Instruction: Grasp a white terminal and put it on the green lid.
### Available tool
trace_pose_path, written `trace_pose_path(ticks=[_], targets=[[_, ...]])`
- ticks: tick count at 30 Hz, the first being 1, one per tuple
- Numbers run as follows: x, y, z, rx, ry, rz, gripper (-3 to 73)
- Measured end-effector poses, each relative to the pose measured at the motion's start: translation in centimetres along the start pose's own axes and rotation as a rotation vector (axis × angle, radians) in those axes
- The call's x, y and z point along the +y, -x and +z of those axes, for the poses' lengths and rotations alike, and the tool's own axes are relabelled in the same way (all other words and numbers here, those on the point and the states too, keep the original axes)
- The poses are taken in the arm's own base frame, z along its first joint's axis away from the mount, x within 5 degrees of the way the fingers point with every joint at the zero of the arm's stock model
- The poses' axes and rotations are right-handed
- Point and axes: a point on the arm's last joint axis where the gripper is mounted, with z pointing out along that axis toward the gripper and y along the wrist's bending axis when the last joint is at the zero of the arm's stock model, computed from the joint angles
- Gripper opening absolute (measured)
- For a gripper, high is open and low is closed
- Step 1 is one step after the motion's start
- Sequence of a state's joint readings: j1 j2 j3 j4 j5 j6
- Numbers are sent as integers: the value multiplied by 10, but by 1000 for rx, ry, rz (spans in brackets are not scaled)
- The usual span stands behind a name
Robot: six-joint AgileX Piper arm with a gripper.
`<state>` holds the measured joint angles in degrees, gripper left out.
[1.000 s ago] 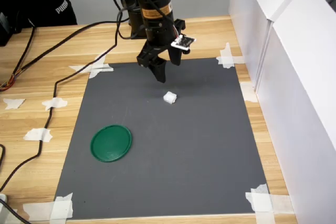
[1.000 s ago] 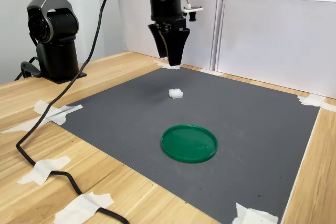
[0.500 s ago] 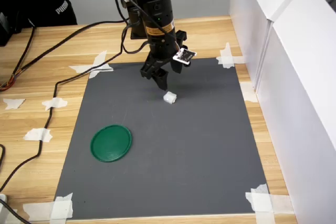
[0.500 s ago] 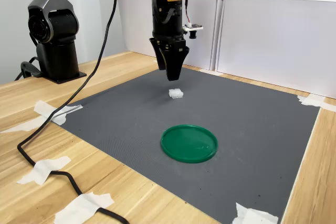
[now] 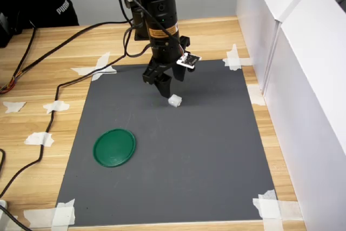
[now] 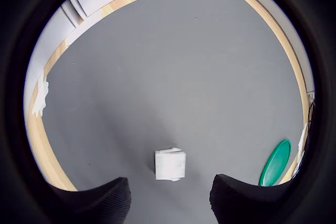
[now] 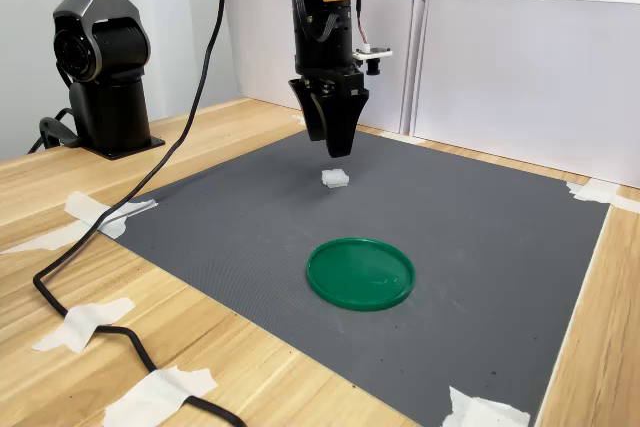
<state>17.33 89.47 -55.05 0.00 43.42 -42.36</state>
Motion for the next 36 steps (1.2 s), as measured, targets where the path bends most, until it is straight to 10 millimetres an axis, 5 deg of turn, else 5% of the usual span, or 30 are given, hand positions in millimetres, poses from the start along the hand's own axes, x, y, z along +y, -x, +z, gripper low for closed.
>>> trace_pose_path(ticks=[36], targets=[[-3, 6, 38, 5, 39, 24, 630]])
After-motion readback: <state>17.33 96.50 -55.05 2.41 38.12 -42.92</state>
